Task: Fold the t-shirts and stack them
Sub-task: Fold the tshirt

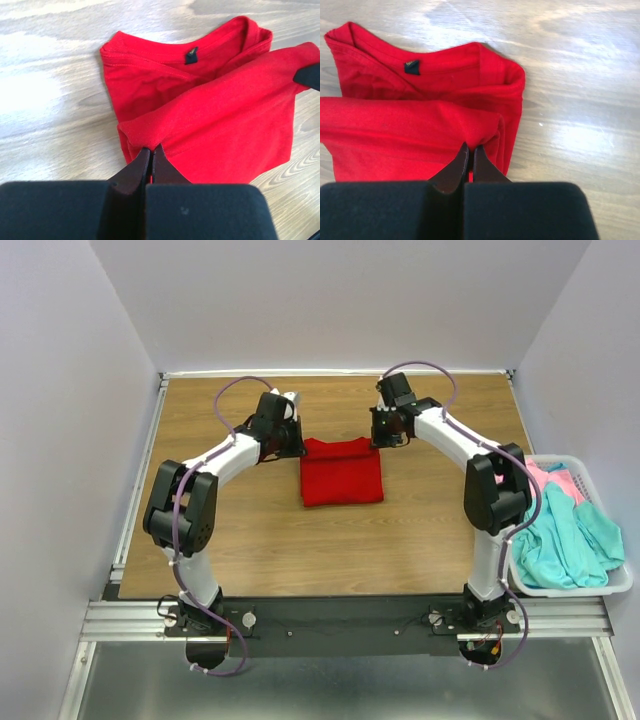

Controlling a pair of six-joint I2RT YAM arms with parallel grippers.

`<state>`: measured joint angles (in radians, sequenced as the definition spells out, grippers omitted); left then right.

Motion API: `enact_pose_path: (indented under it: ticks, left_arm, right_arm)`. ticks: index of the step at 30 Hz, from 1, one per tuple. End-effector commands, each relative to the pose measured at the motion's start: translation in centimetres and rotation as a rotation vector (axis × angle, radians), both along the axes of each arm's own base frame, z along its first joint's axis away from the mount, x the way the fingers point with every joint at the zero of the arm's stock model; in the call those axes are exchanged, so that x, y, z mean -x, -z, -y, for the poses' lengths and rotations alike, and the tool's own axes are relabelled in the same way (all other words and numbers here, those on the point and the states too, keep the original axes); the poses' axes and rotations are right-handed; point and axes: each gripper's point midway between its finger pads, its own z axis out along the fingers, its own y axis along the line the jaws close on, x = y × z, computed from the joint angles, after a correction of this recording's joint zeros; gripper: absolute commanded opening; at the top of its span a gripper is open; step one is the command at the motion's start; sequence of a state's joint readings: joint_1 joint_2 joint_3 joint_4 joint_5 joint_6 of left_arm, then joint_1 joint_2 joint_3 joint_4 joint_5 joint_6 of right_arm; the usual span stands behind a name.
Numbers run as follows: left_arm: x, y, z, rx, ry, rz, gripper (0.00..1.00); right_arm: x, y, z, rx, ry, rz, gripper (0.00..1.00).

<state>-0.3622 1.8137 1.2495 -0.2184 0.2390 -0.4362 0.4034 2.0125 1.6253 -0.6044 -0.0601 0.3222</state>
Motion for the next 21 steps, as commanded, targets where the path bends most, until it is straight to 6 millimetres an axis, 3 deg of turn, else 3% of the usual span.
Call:
enact_pose_path:
  ticks: [1,5,9,15,18,19,20,21]
  left_arm:
    - [-1.0,-3.1,0.5,0.016,0.017,0.103,0.0]
    - [-1.2,-3.0,1.6,0.036,0.039,0.12,0.0]
    - [-1.5,-0.4,1.8,0.024,0.036,0.065,0.0]
    - [-2.4,1.0,1.9,0.017,0.02,0.056,0.0]
    - [-2.7,1.9,1.7,0.004,-0.003,0.042,0.03]
    - [-2.8,1.8,1.7,0.007,-0.01,0.04,0.07]
    - [-2.9,1.9,1.5,-0.001,-0.016,0.042,0.11]
    - [-2.9,1.5,1.5,0.0,-0.016,0.05,0.23]
  right_arm:
    - [-1.0,-1.2,2.5,0.038,0.12,0.09,0.01]
    - [-0.4,0.0,3.3,0.053,0.17,0.087,0.01]
    - [0.1,2.2,3.6,0.071,0.189,0.049,0.01]
    - [0.1,4.4,4.1,0.093,0.215,0.03,0.01]
    - [-0.1,4.6,4.0,0.095,0.207,0.031,0.11]
    - [-0.3,4.3,3.9,0.097,0.199,0.04,0.2]
    - [-0.4,4.0,3.8,0.093,0.197,0.046,0.25]
    - [-0.7,3.2,3.7,0.086,0.193,0.063,0.35]
